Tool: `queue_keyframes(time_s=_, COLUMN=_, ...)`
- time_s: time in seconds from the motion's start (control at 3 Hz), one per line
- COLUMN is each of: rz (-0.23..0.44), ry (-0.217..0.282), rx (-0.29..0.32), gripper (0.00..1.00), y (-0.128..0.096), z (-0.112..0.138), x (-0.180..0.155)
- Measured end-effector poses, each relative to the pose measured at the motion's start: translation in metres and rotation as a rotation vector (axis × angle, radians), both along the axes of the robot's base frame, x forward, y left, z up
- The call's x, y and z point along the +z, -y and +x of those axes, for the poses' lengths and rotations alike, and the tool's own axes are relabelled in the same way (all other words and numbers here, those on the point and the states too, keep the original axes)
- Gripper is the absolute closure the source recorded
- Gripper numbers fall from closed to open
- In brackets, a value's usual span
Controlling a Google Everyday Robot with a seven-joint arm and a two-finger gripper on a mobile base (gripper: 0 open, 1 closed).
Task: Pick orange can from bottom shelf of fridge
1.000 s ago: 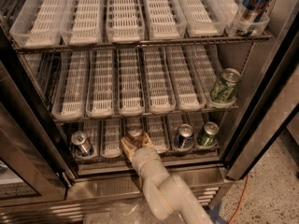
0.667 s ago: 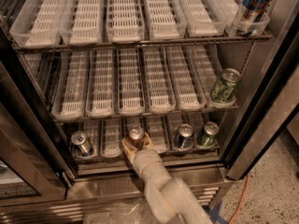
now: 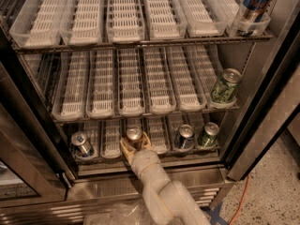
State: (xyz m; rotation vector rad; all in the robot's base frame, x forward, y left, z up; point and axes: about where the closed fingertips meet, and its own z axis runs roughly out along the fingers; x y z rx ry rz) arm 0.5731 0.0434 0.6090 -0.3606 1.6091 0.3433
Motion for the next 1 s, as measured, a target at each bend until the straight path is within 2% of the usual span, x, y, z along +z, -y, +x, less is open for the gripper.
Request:
queue_keyframes(time_s=0.33, rz=-0.038, ry=0.034, rx=0.01, gripper=1.0, y=-0.001, z=-0.002, x=0.015)
queue_keyframes(time_s=0.67, rz=-0.038, ry=0.012, rx=0.003, gripper=1.0, y=0.001, z=-0.004, x=0.011)
queue_keyframes(time_s=1.0, rz=-0.039, ry=-0.061, rx=-0.007, gripper=1.0, y=0.016, z=-0.018, x=0.009)
